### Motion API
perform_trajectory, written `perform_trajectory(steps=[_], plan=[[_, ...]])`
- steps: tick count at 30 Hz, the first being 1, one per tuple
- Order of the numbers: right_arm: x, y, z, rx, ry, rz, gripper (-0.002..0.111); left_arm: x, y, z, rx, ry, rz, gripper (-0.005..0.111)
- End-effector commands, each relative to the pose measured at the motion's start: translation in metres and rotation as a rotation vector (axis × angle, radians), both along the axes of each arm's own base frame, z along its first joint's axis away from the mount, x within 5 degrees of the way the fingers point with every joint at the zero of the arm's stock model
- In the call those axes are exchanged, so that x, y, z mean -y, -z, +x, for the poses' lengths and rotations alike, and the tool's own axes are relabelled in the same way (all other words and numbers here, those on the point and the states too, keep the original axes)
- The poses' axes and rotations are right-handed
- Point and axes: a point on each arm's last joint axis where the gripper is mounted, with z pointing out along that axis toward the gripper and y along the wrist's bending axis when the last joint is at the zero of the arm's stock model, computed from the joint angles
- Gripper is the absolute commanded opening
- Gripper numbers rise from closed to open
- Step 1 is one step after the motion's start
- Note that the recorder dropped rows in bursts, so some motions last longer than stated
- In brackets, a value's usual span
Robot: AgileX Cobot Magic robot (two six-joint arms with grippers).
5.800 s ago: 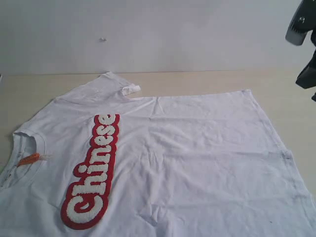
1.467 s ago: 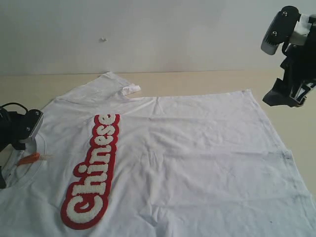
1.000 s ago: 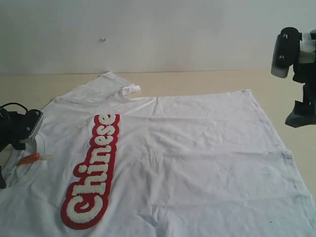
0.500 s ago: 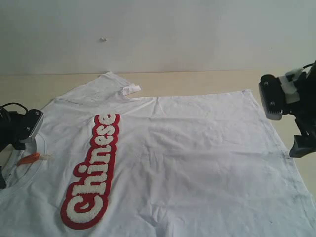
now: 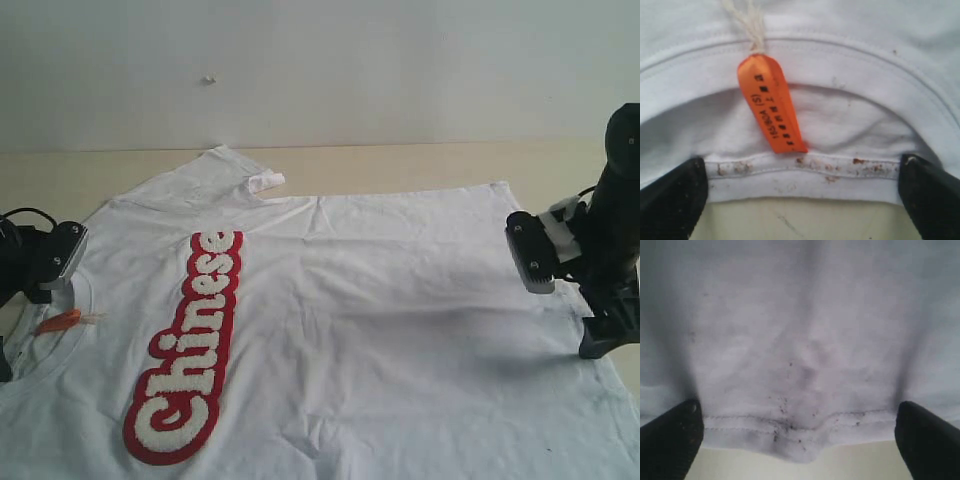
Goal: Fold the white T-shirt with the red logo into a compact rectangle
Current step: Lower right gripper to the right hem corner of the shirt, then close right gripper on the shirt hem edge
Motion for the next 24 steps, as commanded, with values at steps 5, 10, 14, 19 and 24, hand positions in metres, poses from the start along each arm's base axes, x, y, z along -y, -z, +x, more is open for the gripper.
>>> perform_trajectory(steps=[5,10,14,19,24], plan=[[0.0,0.012,0.004,0.014,-0.018,-0.006,0.105,-0.001,0.021,-0.004,-0.049,0.001,0.0,0.105],[0.0,0.012,0.002,-0.007,-0.019,-0.005,0.105,-0.001,0.021,-0.004,-0.049,0.001,0.0,0.105],[-0.003,0.012,-0.004,-0.074,-0.053,0.031,0.105,-0.001,0.021,-0.004,-0.049,0.001,0.0,0.105],[-0.005,0.012,-0.005,-0.079,-0.035,0.05,0.105,-0.001,0.021,-0.004,-0.049,0.001,0.0,0.105],[-0.005,0.012,-0.008,-0.108,-0.034,0.052,0.105,-0.001,0.021,-0.004,-0.049,0.001,0.0,0.105]])
